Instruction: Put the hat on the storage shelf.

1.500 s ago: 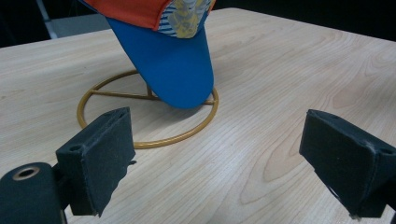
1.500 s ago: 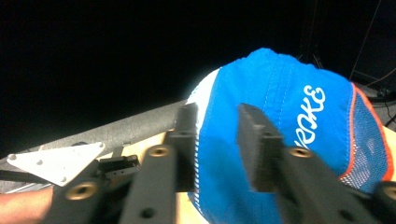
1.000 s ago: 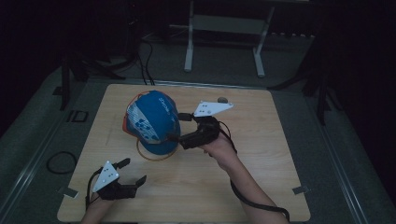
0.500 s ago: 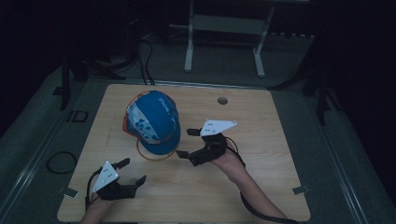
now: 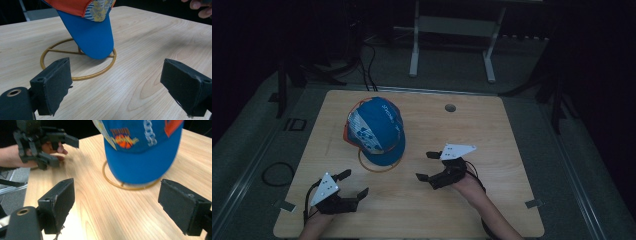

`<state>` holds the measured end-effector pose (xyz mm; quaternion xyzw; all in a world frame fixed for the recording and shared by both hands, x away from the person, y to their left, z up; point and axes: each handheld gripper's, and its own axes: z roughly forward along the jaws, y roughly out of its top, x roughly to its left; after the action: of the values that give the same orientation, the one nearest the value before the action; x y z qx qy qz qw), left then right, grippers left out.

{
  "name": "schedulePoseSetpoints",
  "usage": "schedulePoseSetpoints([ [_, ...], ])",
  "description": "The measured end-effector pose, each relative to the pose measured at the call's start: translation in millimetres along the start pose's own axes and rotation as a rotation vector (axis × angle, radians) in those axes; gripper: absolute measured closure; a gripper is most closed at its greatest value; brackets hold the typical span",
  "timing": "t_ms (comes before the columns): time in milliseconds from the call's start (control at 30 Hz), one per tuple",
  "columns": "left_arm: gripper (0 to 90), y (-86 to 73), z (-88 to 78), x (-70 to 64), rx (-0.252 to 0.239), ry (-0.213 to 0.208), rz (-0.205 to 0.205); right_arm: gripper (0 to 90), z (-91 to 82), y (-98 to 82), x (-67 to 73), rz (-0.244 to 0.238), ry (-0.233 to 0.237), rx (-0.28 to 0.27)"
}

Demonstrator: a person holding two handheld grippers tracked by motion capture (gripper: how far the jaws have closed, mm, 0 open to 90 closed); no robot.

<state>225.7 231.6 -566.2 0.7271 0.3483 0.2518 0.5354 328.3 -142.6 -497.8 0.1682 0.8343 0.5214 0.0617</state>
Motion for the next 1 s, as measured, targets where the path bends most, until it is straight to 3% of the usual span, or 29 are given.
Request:
schedulePoseSetpoints([
  [500, 10.4, 0.2, -0.3, 0.0, -0.005, -0.001, -0.006, 13.9, -23.5, -53.9, -15.8, 0.057, -0.067, 0.019],
  [1000, 10.4, 0.1, -0.1, 0.0, -0.005, -0.006, -0.009, 13.9, -57.9, -89.0, -22.8, 0.102, -0.132, 0.039],
])
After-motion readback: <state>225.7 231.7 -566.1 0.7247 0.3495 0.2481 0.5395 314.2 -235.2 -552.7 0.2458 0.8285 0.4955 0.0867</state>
